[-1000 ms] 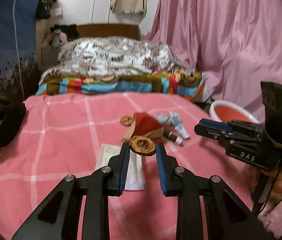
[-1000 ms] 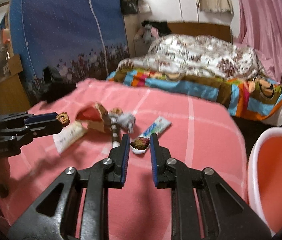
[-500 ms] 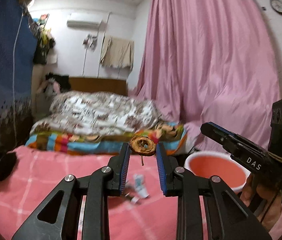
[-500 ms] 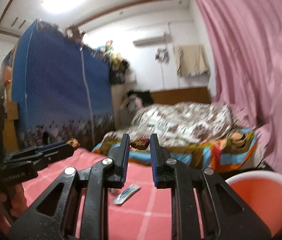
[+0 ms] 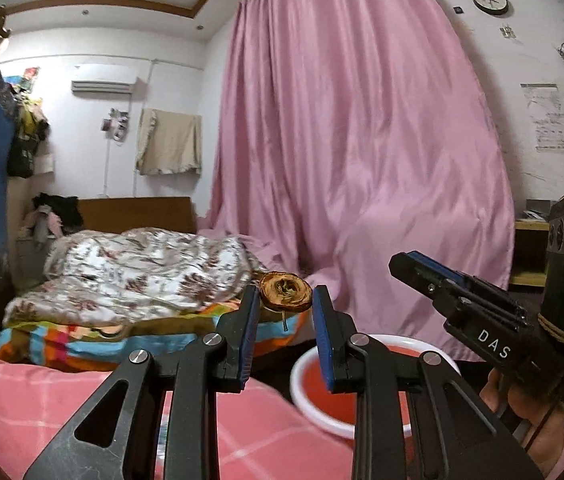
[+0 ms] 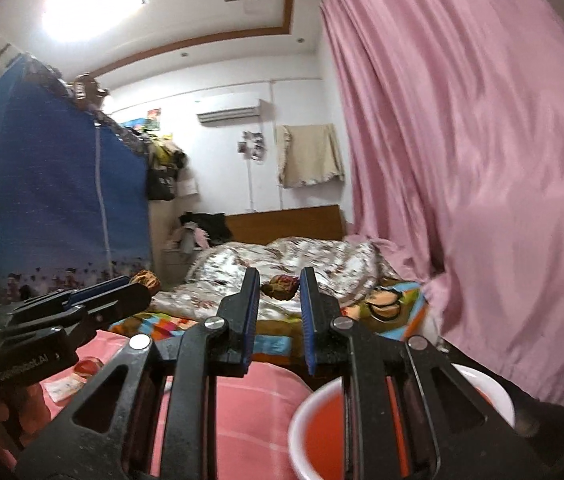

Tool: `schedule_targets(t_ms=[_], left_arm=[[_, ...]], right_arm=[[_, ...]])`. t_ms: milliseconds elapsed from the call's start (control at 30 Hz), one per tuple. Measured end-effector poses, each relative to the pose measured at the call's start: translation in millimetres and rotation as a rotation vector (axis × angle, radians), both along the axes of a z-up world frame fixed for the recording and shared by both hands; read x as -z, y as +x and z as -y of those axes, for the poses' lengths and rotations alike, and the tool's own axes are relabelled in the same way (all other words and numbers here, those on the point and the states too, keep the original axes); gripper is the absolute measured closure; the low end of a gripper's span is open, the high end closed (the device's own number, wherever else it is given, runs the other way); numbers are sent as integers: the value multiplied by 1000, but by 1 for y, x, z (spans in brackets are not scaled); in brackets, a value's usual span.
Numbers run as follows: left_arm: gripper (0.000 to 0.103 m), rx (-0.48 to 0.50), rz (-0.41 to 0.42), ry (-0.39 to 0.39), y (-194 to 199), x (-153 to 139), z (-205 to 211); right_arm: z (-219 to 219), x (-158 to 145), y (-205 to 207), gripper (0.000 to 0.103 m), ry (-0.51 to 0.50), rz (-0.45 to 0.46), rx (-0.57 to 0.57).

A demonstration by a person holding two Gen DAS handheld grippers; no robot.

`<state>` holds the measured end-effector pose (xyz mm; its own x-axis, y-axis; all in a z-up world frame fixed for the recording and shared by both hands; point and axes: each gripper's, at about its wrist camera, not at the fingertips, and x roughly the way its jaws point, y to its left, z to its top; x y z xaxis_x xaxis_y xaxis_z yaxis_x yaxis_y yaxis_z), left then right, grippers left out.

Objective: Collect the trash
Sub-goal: 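Carry both held brown pieces over the orange bucket with both tools, then open both tools to drop the brown pieces into the bucket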

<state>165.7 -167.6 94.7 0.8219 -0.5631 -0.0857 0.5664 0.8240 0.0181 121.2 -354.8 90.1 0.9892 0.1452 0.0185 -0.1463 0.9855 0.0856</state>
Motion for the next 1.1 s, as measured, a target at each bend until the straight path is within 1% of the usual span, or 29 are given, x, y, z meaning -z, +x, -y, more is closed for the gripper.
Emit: schedule_targets(t_ms=[167,267,500,600,733,833,933,1100], left_arm=[[80,52,-18,34,11,8,33],[80,73,-57,53,21,13,51],[80,110,-242,91,48,29,86],[80,125,-302,117,56,36,99],[80,146,-378,151,64,45,112],[80,154,-409,159,67,51,117],[80,159,-446,161,71,56,121],[80,163,-499,140,80,61,120]], right_arm=[[28,7,2,76,16,-46,65],[44,14,4,76,37,-93,92],[72,29,20,76,87,-217,144],[82,37,27,75,114,-276,162],[95,48,40,75,152,-360,175],[100,54,43,75,163,-396,184],[103,57,45,75,168,-415,188],[105,60,44,75,170,-432,197]])
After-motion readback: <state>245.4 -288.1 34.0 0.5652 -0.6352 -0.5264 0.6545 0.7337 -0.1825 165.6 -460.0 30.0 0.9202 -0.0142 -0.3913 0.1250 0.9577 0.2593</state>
